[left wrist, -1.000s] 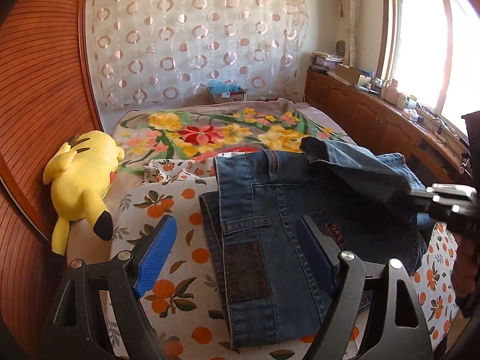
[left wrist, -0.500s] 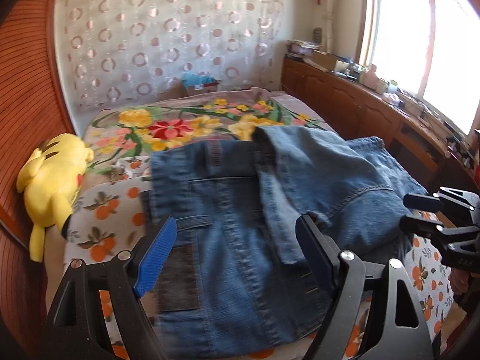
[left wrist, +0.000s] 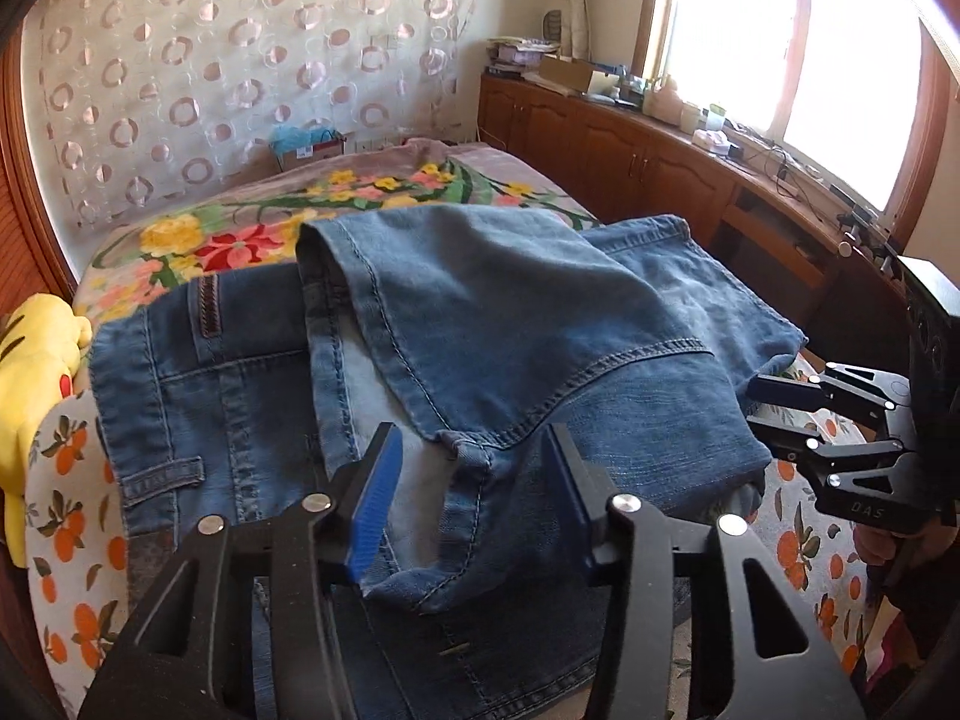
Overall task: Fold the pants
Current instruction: 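Fold the leg over the jeans with the right gripper and release, then pinch the folded jeans edge with the left gripper and tug it straight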
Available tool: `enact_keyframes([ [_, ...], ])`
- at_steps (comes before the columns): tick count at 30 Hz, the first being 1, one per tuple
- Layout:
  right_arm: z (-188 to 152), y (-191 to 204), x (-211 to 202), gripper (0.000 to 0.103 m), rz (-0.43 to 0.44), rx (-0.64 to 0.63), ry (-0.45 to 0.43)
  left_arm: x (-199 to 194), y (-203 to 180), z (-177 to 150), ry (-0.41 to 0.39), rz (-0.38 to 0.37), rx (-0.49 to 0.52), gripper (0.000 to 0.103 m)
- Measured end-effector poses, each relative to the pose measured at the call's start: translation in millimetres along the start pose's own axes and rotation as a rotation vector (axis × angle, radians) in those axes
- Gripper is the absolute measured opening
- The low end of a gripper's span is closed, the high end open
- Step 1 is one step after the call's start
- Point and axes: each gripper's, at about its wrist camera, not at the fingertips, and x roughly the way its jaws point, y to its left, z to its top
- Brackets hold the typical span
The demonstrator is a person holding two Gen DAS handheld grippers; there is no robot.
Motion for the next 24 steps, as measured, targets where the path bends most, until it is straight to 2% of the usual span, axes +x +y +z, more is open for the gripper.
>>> enact_keyframes([
  [5, -6.3, 1.9, 9.6, 0.042, -0.013, -0.037, 0.037, 10.2, -0.8, 0.3, 0.036, -0.017, -0.011, 0.032],
  [14, -10.2, -5.8, 5.7, 0.042, 0.016, 0.011, 0.027, 39.9, -3.0, -5.3, 0.131, 0.011, -0.042, 0.032],
  [17, -10.3, -6.3, 8.2, 0.042, 0.015, 0.023, 0.03, 39.4, -5.6, -9.1, 0.118, 0.008, -0.041, 0.031],
  [19, -10.3, -5.7, 8.7, 0.042, 0.012, 0.023, 0.029, 36.4, -9.6, -11.2, 0.109, -0.006, -0.027, 0.018],
  [21, -10.2, -7.0, 9.5, 0.042, 0.009, 0.027, 0.028, 27.7, -13.1, -12.2, 0.084, 0.004, -0.007, 0.011],
  [24, -10.7, -7.2, 6.9, 0.042, -0.037, 0.03, 0.015, 2.3, -8.9, -12.1, 0.02, 0.01, -0.015, 0.008],
])
